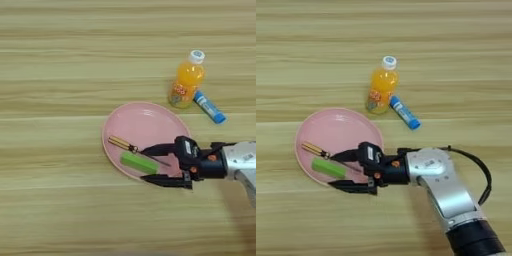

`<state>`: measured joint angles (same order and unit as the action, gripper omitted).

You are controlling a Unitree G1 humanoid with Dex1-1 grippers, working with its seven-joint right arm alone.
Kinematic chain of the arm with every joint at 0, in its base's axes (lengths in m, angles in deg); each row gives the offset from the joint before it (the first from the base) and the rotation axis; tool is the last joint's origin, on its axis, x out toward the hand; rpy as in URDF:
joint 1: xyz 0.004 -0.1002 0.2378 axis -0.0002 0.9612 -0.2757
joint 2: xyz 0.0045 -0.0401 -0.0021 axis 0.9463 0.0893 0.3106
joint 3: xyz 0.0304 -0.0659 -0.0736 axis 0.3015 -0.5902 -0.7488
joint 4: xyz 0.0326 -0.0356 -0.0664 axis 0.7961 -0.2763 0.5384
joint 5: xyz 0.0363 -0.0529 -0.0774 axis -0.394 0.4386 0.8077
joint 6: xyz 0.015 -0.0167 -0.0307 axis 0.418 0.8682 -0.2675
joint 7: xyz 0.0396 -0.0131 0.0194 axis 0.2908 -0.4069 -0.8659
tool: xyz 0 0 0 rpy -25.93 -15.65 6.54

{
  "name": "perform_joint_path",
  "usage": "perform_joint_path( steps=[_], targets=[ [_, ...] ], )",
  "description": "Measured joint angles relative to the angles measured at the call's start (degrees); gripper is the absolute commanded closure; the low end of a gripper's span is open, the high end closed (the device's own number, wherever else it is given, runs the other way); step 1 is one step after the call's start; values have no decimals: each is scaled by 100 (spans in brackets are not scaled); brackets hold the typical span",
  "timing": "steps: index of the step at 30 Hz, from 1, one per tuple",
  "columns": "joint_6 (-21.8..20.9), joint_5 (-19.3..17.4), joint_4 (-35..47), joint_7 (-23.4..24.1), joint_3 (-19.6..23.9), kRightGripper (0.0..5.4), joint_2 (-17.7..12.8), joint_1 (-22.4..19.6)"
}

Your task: Move the objects on the table

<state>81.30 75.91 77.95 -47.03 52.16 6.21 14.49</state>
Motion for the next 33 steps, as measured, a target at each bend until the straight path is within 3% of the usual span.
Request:
perform_joint_path(
  steps=[12, 26, 33],
  targets=[
    [-9, 525, -61, 164, -186, 427, -93, -66],
    [-409, 1103, -67, 556, -481, 433, -196, -247],
    [-502, 1139, -51, 634, -556, 433, -257, -260]
  ],
)
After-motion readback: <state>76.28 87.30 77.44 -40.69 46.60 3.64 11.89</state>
